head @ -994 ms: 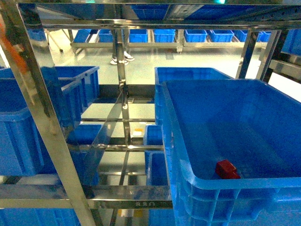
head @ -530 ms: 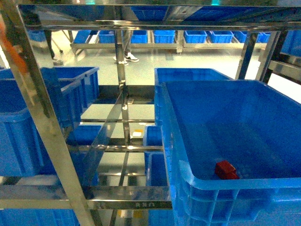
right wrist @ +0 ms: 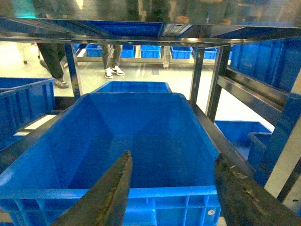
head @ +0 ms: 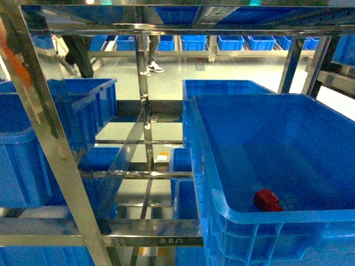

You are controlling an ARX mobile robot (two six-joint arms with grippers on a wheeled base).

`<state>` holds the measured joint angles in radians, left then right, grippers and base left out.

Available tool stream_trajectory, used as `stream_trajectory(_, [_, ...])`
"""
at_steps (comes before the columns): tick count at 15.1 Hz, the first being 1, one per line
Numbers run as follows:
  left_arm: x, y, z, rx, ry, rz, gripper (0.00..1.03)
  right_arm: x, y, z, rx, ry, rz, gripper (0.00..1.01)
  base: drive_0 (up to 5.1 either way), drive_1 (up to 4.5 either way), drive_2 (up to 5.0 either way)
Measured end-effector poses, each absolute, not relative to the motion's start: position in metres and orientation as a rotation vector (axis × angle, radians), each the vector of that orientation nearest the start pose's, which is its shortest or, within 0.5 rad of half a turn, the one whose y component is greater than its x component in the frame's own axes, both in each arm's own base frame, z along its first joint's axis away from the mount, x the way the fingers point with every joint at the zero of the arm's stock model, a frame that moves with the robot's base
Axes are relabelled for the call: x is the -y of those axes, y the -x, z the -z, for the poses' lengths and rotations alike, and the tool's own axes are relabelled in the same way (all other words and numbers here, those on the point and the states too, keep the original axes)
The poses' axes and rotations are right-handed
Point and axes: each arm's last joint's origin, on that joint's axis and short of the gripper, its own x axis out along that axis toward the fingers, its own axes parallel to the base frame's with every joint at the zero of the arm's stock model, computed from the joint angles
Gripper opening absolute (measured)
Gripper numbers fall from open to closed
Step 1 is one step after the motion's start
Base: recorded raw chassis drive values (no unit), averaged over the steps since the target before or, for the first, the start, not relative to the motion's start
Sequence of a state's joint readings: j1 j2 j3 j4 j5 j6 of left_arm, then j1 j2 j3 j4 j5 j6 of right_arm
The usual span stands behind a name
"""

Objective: Pick red block from blue box to shelf

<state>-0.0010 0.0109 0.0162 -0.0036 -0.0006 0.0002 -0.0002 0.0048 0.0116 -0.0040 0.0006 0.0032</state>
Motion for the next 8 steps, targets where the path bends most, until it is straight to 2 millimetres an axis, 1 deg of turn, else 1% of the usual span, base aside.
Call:
stream_trajectory(3, [0.0001,-0.0974,-0.1678,0.002,0.0,0.0,0.98,0.0,-0.0973,-0.1667,0.003,-0.003,0.001,0.85,0.0,0.0,0.0])
stream_trajectory(4, [0.0001,-0.0974,-0.1678,0.002,0.0,0.0,0.98,0.0,-0.0973,-0.1667,0.003,-0.003,0.001,0.96,0.0,0.0,0.0])
stream_trajectory(5, [0.0001,-0.0974,-0.1678,0.002,0.0,0.0,0.98,0.0,-0.0973,-0.1667,0.003,-0.003,0.001,0.99,0.0,0.0,0.0])
stream_trajectory(8, [0.0001,-0.0974,-0.1678,0.002,0.0,0.0,0.98,0.0,-0.0973,-0.1667,0.003,-0.003,0.001,0.98,0.0,0.0,0.0])
